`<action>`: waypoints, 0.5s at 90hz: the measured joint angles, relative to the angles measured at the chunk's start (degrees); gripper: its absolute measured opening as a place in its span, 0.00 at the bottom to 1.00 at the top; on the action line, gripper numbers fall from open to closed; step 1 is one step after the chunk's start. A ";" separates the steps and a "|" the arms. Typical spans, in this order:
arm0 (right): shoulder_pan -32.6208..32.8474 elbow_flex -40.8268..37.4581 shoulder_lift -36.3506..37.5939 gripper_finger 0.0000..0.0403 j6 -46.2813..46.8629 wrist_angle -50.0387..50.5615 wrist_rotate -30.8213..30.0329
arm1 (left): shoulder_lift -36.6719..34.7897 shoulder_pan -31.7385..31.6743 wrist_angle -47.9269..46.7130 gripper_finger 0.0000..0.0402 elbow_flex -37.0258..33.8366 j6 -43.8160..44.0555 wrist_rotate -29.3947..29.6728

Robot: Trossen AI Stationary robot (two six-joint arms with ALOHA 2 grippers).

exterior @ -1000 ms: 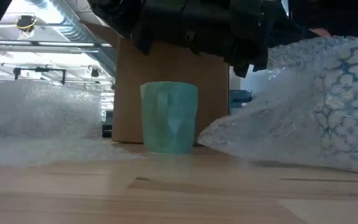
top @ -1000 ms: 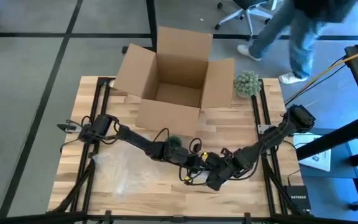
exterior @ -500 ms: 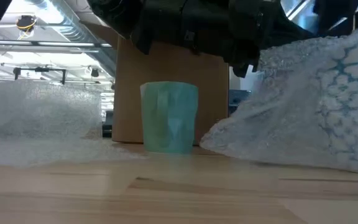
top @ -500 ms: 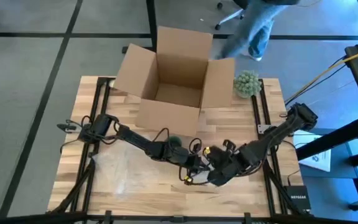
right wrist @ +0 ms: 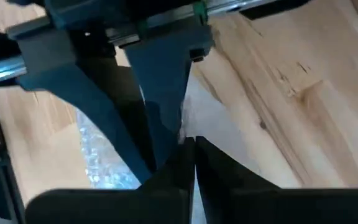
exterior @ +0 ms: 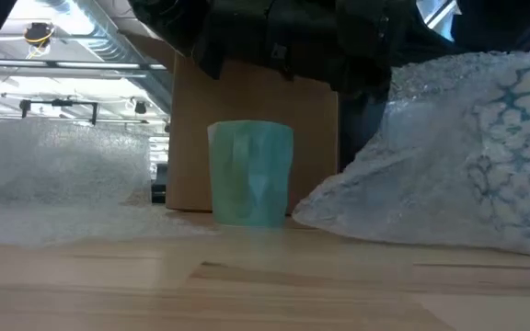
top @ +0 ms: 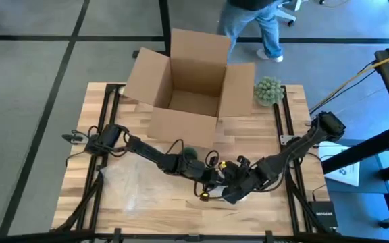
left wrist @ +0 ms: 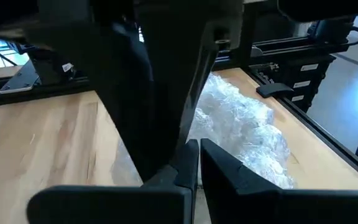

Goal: Wrap mug
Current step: Wrap the bottom white blue floral mug glass

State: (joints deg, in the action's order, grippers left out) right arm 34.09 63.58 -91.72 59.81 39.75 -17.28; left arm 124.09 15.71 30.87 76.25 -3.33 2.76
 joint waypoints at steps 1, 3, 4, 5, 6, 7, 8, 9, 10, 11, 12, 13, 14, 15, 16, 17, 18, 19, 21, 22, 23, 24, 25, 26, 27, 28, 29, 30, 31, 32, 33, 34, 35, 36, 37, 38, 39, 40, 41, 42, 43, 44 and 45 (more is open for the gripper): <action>0.00 -0.19 0.00 0.00 0.04 -0.12 0.10 | 0.00 0.01 0.01 0.00 0.00 0.00 -0.01; 0.00 -0.51 0.00 0.00 0.08 -0.32 0.35 | 0.00 0.02 0.03 0.00 0.00 0.00 -0.03; 0.00 -0.65 0.00 0.00 0.09 -0.42 0.46 | 0.00 0.02 0.03 0.00 0.00 0.00 -0.04; 0.00 -0.77 0.00 0.00 0.11 -0.54 0.57 | 0.00 0.02 0.03 0.00 0.00 0.00 -0.04; 0.00 -0.86 0.01 0.00 0.11 -0.63 0.71 | 0.00 0.02 0.01 0.00 0.00 0.00 -0.04; 0.00 -0.94 0.02 0.00 0.11 -0.71 0.85 | 0.00 0.02 0.01 0.00 0.00 -0.01 -0.03; -0.02 -1.00 0.02 0.00 0.13 -0.75 0.96 | 0.00 0.02 0.01 0.00 0.00 -0.03 -0.01; -0.02 -1.02 0.02 0.00 0.13 -0.76 1.07 | 0.00 0.02 0.02 0.00 0.00 -0.04 0.00; -0.02 -1.02 0.02 0.00 0.13 -0.75 1.20 | 0.00 0.02 0.03 0.00 0.00 -0.04 0.00; -0.02 -1.02 0.02 0.00 0.13 -0.73 1.28 | 0.00 0.02 0.07 0.00 0.00 -0.04 -0.02; -0.02 -1.02 0.02 0.00 0.13 -0.72 1.35 | 0.00 0.02 0.09 0.00 0.00 -0.03 -0.02; -0.02 -1.02 0.02 0.00 0.13 -0.72 1.40 | 0.00 0.02 0.09 0.00 0.00 -0.02 -0.02; -0.04 -1.02 0.02 0.00 0.13 -0.72 1.44 | 0.00 0.02 0.08 0.00 0.00 -0.02 -0.04; -0.04 -1.00 0.02 0.00 0.12 -0.72 1.50 | 0.00 0.02 0.06 0.00 0.00 -0.03 -0.04; -0.04 -0.96 0.02 0.00 0.09 -0.70 1.59 | 0.00 0.02 0.05 0.00 0.00 -0.04 -0.04; -0.04 -0.87 0.01 0.00 0.01 -0.58 1.71 | 0.00 0.02 0.03 0.00 0.00 -0.04 -0.03; -0.04 -0.74 0.00 0.00 -0.08 -0.40 1.85 | 0.00 0.02 0.04 0.00 0.00 -0.04 -0.02; -0.04 -0.56 -0.02 0.00 -0.17 -0.15 2.00 | 0.00 0.02 0.07 0.00 0.00 -0.04 -0.02; -0.07 -0.14 -0.05 0.00 -0.46 0.45 2.35 | 0.00 0.02 0.13 0.00 0.03 -0.04 -0.02; -0.07 0.14 -0.05 0.00 -0.67 0.75 2.50 | 0.00 0.02 0.15 0.00 0.04 -0.04 -0.02; -0.07 0.45 -0.02 0.00 -0.94 1.03 2.66 | 0.00 0.02 0.16 0.00 0.04 -0.04 -0.03; -0.07 0.78 0.03 0.00 -1.23 1.31 2.82 | 0.00 0.02 0.15 0.00 0.04 -0.05 -0.04; -0.07 1.15 0.10 0.00 -1.56 1.59 2.90 | 0.00 0.02 0.14 0.00 0.04 -0.06 -0.04; -0.07 1.50 0.15 0.00 -1.77 1.96 2.95 | 0.00 0.02 0.12 0.00 0.04 -0.07 -0.04; -0.07 1.82 0.17 0.00 -1.88 2.38 2.98 | 0.00 0.02 0.11 0.00 0.04 -0.07 -0.04; -0.07 2.20 0.17 0.00 -2.15 2.80 3.12 | 0.00 0.02 0.11 0.00 0.04 -0.07 -0.04; -0.07 2.60 0.17 0.00 -2.44 3.21 3.28 | 0.00 0.02 0.13 0.00 0.04 -0.07 -0.10; -0.07 3.01 0.16 0.00 -2.77 3.60 3.46 | 0.00 0.02 0.16 0.00 0.04 -0.09 -0.17; -0.08 3.46 0.15 0.00 -3.04 4.02 3.69 | 0.00 0.02 0.16 0.00 0.04 -0.09 -0.24; -0.08 3.91 0.15 0.00 -3.29 4.46 3.92 | 0.00 0.02 0.14 0.00 0.04 -0.09 -0.28; -0.07 4.39 0.15 0.00 -3.51 4.91 4.09 | 0.00 0.02 0.12 0.00 0.04 -0.11 -0.28; -0.05 4.87 0.16 0.00 -3.79 5.34 4.19 | 0.00 0.04 0.09 0.00 0.03 -0.12 -0.29; -0.04 5.37 0.19 0.00 -4.10 5.76 4.24 | 0.00 0.06 0.06 0.00 0.02 -0.13 -0.30; -0.01 5.94 0.24 0.00 -4.45 6.22 4.23 | 0.00 0.08 0.02 0.00 0.00 -0.11 -0.30; 0.02 6.51 0.30 0.00 -4.63 6.63 4.13 | 0.00 0.09 -0.02 0.00 0.00 -0.11 -0.30; 0.06 7.06 0.37 0.00 -4.61 7.00 3.95 | 0.00 0.11 -0.06 0.00 0.00 -0.11 -0.30; 0.07 7.62 0.48 0.00 -4.69 7.33 3.98 | 0.00 0.11 -0.09 0.00 0.00 -0.11 -0.24; 0.07 8.19 0.60 0.00 -4.74 7.63 3.99 | 0.00 0.11 -0.11 0.00 0.00 -0.11 -0.14; 0.08 8.80 0.76 0.00 -4.74 7.86 3.94 | 0.00 0.13 -0.11 0.00 0.00 -0.11 -0.01; 0.10 9.36 0.88 0.00 -4.73 8.16 3.94 | 0.00 0.11 -0.09 0.00 0.00 -0.11 0.01; 0.11 9.90 1.01 0.00 -4.71 8.49 3.94 | 0.00 0.10 -0.08 0.00 0.00 -0.11 0.02; 0.11 10.33 1.14 0.00 -4.66 8.92 3.98 | 0.00 0.07 -0.08 0.00 0.00 -0.11 0.02; 0.12 10.74 1.26 0.00 -4.61 9.45 4.13 | 0.00 0.05 -0.09 0.00 0.00 -0.10 0.02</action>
State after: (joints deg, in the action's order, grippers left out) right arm 34.20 74.33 -90.47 55.21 49.20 -13.15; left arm 124.09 15.76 30.78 76.25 -3.43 2.78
